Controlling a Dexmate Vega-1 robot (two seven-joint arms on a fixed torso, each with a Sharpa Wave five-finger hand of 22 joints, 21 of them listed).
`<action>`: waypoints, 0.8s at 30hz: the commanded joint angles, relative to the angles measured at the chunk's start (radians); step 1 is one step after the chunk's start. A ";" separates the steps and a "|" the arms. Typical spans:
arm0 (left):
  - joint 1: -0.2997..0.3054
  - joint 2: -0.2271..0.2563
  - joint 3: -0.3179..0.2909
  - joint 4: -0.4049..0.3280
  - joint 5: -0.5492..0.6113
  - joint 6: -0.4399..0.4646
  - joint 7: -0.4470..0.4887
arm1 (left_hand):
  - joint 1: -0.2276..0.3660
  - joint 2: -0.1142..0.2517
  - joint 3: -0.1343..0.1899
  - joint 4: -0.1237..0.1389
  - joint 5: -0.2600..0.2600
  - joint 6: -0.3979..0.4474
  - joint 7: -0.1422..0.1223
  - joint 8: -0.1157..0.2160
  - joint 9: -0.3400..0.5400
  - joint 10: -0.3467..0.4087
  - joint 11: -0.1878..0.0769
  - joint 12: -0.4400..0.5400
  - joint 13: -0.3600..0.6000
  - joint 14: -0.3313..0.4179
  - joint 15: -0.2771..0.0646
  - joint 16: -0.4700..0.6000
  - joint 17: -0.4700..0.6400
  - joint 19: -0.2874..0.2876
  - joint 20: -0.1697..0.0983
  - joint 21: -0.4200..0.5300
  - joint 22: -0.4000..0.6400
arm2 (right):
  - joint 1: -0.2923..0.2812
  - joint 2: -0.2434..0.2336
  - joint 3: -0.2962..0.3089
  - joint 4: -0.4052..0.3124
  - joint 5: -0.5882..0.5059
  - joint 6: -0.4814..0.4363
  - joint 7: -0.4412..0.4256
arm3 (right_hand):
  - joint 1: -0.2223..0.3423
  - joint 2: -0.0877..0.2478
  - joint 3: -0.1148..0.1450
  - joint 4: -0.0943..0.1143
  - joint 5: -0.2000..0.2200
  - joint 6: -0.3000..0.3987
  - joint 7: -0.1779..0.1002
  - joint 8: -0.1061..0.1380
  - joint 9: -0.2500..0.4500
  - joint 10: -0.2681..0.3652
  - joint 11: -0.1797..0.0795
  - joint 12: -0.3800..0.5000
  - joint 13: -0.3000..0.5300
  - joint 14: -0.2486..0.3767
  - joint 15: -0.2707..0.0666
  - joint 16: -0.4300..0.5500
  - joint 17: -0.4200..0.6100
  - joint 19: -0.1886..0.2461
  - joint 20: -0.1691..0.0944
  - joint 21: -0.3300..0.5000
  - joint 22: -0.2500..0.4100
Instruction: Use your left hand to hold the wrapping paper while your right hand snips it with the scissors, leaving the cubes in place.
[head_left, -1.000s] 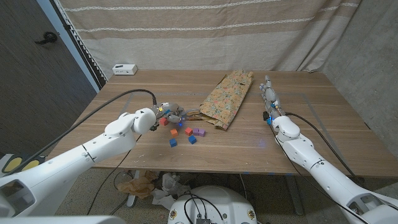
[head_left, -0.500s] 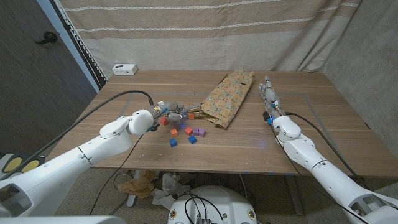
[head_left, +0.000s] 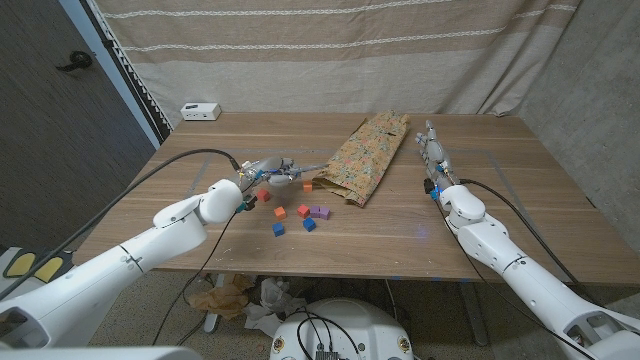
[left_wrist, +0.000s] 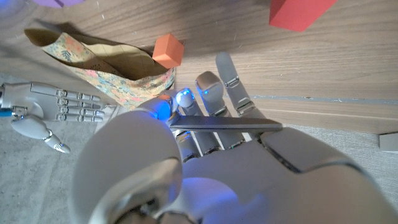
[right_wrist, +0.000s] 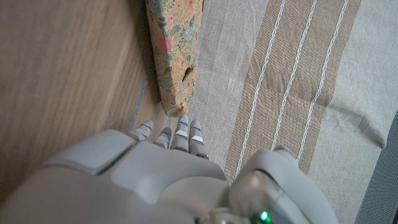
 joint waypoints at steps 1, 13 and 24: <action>0.018 -0.018 -0.028 0.047 -0.101 -0.095 0.046 | -0.056 0.022 0.010 0.004 0.002 0.016 0.014 0.028 0.031 -0.020 0.006 0.020 0.001 -0.002 -0.011 0.015 -0.001 -0.014 -0.114 0.018 0.002 | 0.003 0.001 -0.002 -0.004 -0.002 -0.011 -0.006 | 0.004 0.011 -0.007 0.000 0.004 0.009 -0.002 0.002 0.005 0.007 -0.003 0.009 0.005 -0.002 0.000 0.005 0.003 -0.001 -0.001 0.001 0.003; 0.041 -0.054 -0.055 0.107 -0.190 -0.224 0.091 | -0.056 0.032 0.159 -0.065 0.007 0.005 0.002 0.027 0.035 -0.068 0.000 0.091 -0.024 0.194 -0.014 0.121 -0.014 0.382 -0.161 0.419 0.110 | 0.006 0.009 -0.009 -0.001 -0.011 -0.013 -0.016 | 0.004 0.015 -0.006 0.001 0.003 0.009 -0.001 0.000 0.005 0.006 -0.008 0.007 0.005 -0.003 -0.002 0.005 0.003 -0.003 -0.003 0.000 0.003; 0.059 -0.089 -0.080 0.152 -0.235 -0.332 0.134 | -0.134 0.031 0.342 -0.007 -0.008 0.036 0.011 0.047 0.032 0.045 0.002 0.187 0.004 0.284 -0.014 0.158 -0.004 0.468 -0.162 0.624 0.510 | 0.009 0.015 -0.015 0.009 -0.017 -0.008 -0.016 | 0.003 0.019 -0.006 0.002 0.003 0.009 0.000 -0.002 0.005 0.006 -0.013 0.007 0.005 -0.004 -0.002 0.004 0.003 -0.003 -0.004 -0.001 0.004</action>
